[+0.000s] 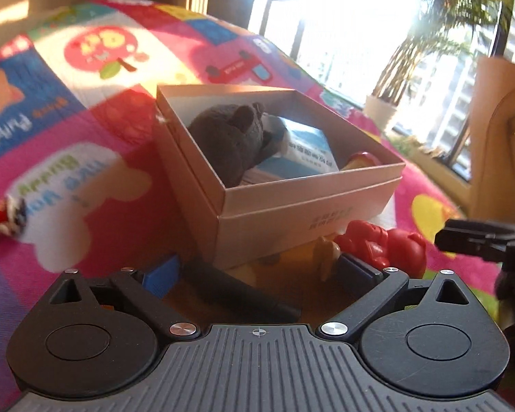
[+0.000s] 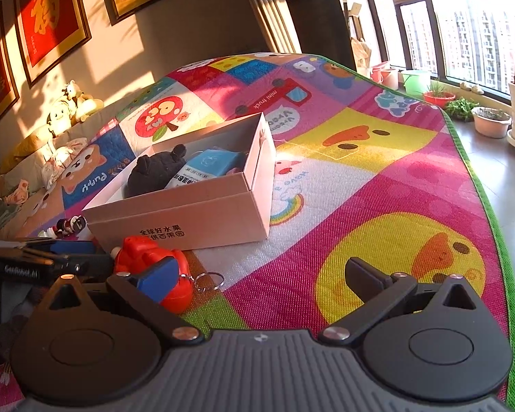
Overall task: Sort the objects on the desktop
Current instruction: 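Close the left gripper on the black foam stick while the right holds the red toy, then lift the black foam stick with the left gripper while the right lifts the red toy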
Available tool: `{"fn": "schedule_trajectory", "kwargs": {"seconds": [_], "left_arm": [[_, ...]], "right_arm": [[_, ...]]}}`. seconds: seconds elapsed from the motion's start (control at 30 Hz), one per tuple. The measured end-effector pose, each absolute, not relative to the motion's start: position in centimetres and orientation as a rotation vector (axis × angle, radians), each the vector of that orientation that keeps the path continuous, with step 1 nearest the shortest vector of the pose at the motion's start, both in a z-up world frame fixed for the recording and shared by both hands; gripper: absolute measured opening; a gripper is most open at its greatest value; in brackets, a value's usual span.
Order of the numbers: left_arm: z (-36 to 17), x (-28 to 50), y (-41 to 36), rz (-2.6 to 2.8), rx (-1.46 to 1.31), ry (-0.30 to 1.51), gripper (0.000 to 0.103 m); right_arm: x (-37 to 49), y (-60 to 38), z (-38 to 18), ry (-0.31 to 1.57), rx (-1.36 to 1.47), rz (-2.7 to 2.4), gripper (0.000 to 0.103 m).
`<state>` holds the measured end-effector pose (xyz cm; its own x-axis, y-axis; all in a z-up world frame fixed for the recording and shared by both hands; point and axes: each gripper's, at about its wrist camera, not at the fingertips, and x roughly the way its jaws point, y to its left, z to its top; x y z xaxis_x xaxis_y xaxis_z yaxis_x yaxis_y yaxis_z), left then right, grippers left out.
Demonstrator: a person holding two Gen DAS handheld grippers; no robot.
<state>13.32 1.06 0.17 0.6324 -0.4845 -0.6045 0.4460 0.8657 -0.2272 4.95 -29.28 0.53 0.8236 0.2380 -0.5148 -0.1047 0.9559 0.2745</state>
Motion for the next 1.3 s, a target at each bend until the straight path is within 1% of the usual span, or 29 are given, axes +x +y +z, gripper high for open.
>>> {"fn": "schedule_trajectory", "kwargs": {"seconds": [0.17,0.43,0.73,0.83,0.97,1.03,1.07,1.1,1.3], "left_arm": [[0.0,12.1,1.3,-0.561,-0.090,0.720,0.101],[0.6,7.0,-1.1,-0.590,0.033,0.694,0.101],[0.9,7.0,-3.0,-0.366,0.063,0.701,0.100],[0.8,6.6,-3.3,-0.305,0.087,0.706,0.095],[0.6,5.2,-2.9,-0.263,0.086,0.712,0.094],[0.6,4.3,-2.7,-0.262,0.092,0.706,0.091],[0.6,4.1,-2.7,-0.265,0.091,0.701,0.084],[0.6,3.9,-2.6,-0.264,0.090,0.697,0.079],[0.1,4.0,-2.0,-0.193,0.074,0.676,0.080]], "right_arm": [[5.0,-29.3,0.5,0.579,0.244,0.185,0.103],[5.0,-29.4,0.4,0.581,0.248,0.184,0.103],[5.0,-29.4,0.4,0.581,0.251,0.182,0.103],[5.1,-29.5,0.3,0.583,0.255,0.181,0.103],[5.1,-29.5,0.3,0.586,0.260,0.182,0.103],[5.1,-29.5,0.3,0.588,0.262,0.184,0.103],[5.1,-29.5,0.2,0.590,0.262,0.185,0.103],[5.1,-29.5,0.3,0.591,0.263,0.185,0.103],[4.5,-29.1,0.7,0.562,0.228,0.173,0.103]]}}
